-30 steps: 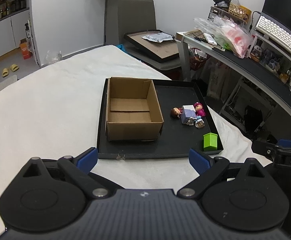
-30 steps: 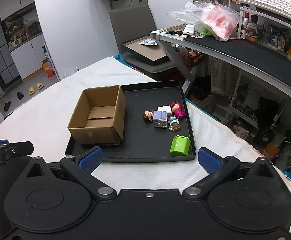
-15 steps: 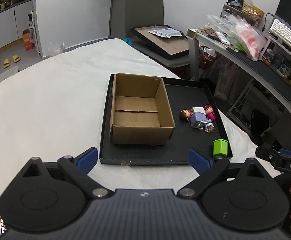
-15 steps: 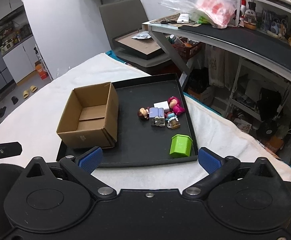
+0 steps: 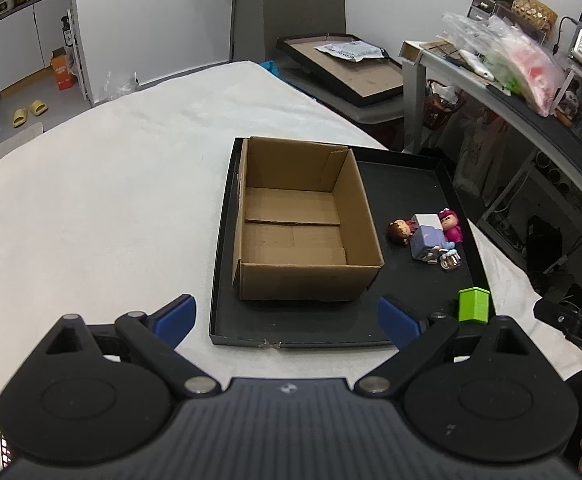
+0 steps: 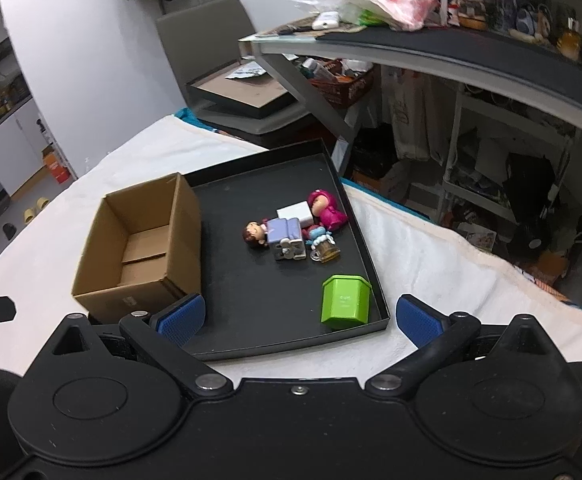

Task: Organize rigid objects
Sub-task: 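Grasp the cardboard box wall with the left tool while the right tool grasps the lime-green cup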

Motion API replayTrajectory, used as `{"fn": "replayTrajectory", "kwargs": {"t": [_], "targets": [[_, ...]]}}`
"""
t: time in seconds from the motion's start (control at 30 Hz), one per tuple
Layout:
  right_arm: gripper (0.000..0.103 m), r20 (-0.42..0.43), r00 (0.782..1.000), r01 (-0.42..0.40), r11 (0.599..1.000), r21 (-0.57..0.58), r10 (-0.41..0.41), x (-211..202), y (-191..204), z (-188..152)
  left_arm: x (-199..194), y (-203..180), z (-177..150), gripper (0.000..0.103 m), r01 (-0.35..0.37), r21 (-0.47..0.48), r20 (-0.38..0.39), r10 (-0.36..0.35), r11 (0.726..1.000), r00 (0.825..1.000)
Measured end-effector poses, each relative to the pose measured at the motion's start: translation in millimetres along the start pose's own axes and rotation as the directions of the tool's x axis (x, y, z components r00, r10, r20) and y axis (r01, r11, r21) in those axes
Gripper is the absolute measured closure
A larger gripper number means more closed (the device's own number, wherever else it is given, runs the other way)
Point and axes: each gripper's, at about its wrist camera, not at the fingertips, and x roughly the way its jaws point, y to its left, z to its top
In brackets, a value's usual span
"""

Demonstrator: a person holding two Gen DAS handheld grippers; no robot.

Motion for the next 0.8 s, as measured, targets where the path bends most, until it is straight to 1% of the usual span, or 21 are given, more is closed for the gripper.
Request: {"fn": "replayTrajectory", "kwargs": {"t": [0.13, 0.37, 0.43, 0.6, 0.73, 0.8], "targets": [[0.0, 0.017, 1.0, 0.012, 0.999, 0.038, -0.013, 11.5, -3.8, -1.5, 11.7, 2.0, 5.7, 0.007, -0.003, -0.01, -0.006, 0.002, 1.0, 1.0], [0.001, 0.055, 0.998, 0.016, 0.995, 0.103, -0.022, 31.0, -2.5, -8.0, 33.1, 9.4, 14.5, 0.008, -0.03, -0.031, -0.013, 0.029, 0.999, 0.999], [0.003, 0.055, 0.998, 0.02, 0.994, 0.11, -0.026, 38.9, 0.3, -8.7, 40.1, 13.0, 15.5, 0.009, -0.045, -0.032, -0.018, 0.044, 0.998, 0.999], [0.008, 0.054, 0.997, 0.042, 0.994, 0.103, -0.047, 60.3, 6.4, -10.2, 64.7, 22.1, 20.8, 0.009, -0.042, -0.053, -0.05, 0.04, 0.998, 0.998], [0.017, 0.019, 0.995, 0.1, 0.991, 0.093, -0.102, 86.5, 5.8, -6.5, 87.9, 26.5, 26.8, 0.013, -0.05, -0.058, -0.078, 0.045, 0.997, 0.996], [0.019, 0.007, 0.993, 0.119, 0.987, 0.105, -0.12, 98.1, 2.0, -4.8, 98.2, 28.5, 31.2, 0.016, -0.072, -0.054, -0.088, 0.067, 0.996, 0.994]]}}
